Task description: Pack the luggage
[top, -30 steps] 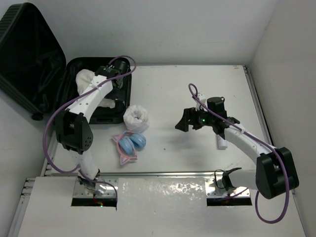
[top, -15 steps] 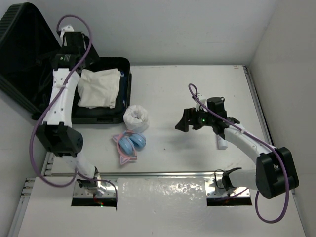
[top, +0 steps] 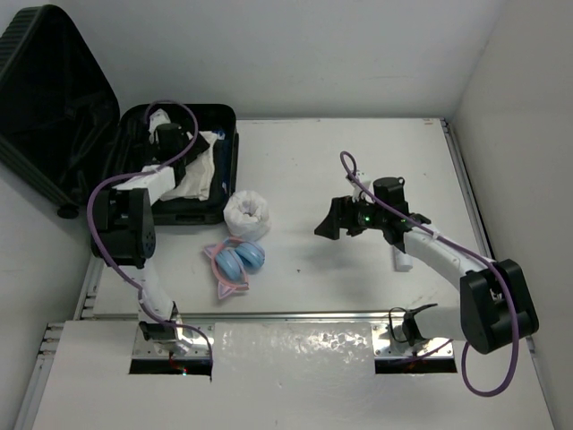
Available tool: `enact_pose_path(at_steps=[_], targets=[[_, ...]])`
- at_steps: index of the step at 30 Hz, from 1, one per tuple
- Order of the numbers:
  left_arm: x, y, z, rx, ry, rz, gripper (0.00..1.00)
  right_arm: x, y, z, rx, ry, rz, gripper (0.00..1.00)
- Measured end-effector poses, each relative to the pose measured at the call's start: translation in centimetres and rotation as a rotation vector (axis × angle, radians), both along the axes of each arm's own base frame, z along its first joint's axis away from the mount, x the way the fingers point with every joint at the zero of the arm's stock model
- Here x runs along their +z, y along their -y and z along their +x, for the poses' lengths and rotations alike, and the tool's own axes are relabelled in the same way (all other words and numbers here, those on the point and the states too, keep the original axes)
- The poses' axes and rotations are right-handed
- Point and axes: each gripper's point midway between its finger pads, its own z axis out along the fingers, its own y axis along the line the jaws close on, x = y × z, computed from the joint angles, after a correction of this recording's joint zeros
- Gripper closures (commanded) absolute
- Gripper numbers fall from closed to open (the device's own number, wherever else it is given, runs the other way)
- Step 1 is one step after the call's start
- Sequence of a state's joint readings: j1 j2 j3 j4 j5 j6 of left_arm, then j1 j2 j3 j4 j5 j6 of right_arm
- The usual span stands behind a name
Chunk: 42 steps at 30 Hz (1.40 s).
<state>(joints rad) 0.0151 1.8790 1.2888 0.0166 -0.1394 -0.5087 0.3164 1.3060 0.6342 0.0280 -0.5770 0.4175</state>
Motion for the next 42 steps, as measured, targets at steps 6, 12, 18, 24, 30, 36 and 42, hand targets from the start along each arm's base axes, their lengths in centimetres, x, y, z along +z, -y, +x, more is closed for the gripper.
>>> enact_pose_path(at_steps=[6, 12, 18, 24, 30, 36, 42], targets=[[0.8, -0.1, -0.8, 0.020, 0.182, -0.020, 0.00, 0.1, -0.2, -0.2, 0.010, -0.001, 0.006, 0.01], [3.8, -0.6, -2.5, 0.049, 0.154, -0.009, 0.00, -0.4, -0.8, -0.4, 0.031, -0.006, 0.005, 0.01], [13.1, -1.5, -0.2, 0.058, 0.221, 0.067, 0.00, -1.1, -1.7, -1.0, 0.060, 0.002, -0.038, 0.01], [18.7, -3.2, -2.3, 0.148, 0.210, 0.103, 0.00, -1.1, -3.6, -0.2, 0.026, 0.048, -0.206, 0.01], [18.9, -5.5, -8.7, 0.280, 0.096, 0.146, 0.00, 1.6, -7.6, 4.7, -0.093, 0.134, -0.298, 0.01], [18.7, -6.3, -5.6, 0.270, 0.145, 0.121, 0.03, 1.6, -12.1, 10.5, -0.196, 0.184, -0.374, 0.15], [5.9, -6.1, 0.9, 0.180, -0.031, 0.092, 0.04, -1.5, -14.6, 12.1, -0.209, 0.171, -0.455, 0.24]])
